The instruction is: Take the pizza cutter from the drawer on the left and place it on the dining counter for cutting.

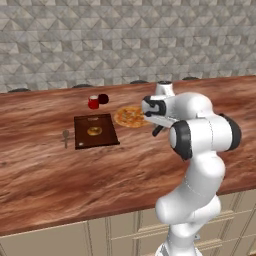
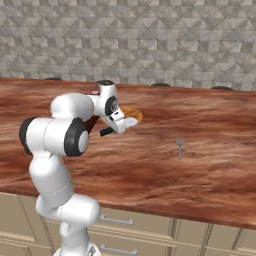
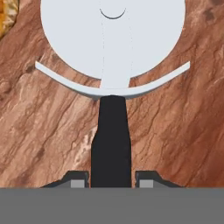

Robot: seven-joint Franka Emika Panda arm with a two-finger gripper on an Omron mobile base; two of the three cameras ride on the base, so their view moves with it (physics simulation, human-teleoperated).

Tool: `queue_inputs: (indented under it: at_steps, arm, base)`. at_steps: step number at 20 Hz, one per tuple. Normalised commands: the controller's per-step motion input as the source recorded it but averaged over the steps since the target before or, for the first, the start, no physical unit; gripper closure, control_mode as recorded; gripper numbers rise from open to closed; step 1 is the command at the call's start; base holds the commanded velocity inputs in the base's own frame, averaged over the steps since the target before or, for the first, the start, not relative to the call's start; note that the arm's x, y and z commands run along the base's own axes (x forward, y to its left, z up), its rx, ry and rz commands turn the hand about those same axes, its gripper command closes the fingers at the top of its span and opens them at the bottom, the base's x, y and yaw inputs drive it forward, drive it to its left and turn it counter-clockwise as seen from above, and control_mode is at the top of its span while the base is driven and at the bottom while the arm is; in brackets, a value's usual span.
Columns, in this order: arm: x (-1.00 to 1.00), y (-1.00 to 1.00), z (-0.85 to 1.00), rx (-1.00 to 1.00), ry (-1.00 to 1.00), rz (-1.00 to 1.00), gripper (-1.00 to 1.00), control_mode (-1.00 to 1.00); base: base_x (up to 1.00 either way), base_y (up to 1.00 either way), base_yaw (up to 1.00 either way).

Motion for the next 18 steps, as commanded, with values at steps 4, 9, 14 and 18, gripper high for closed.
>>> queue_inputs:
  at_steps: [4,9,14,18]
  arm:
    - [0.63,0.00,-0.38,0.05,0.00,-0.09,1.00,-1.00]
    - [0.58,0.00,-0.42,0.00,0.00,-0.07,1.00,-1.00]
    - [0.58,0.00,-0.42,0.00,0.00,-0.04,1.00,-1.00]
    - [0.33,0.00,-0.32,0.00,0.07,-0.01,1.00,-1.00]
  base:
    - [0.00,0.00,0.00]
    - [0.00,0.00,0.00]
    - [0.00,0.00,0.00]
    - [0.00,0.00,0.00]
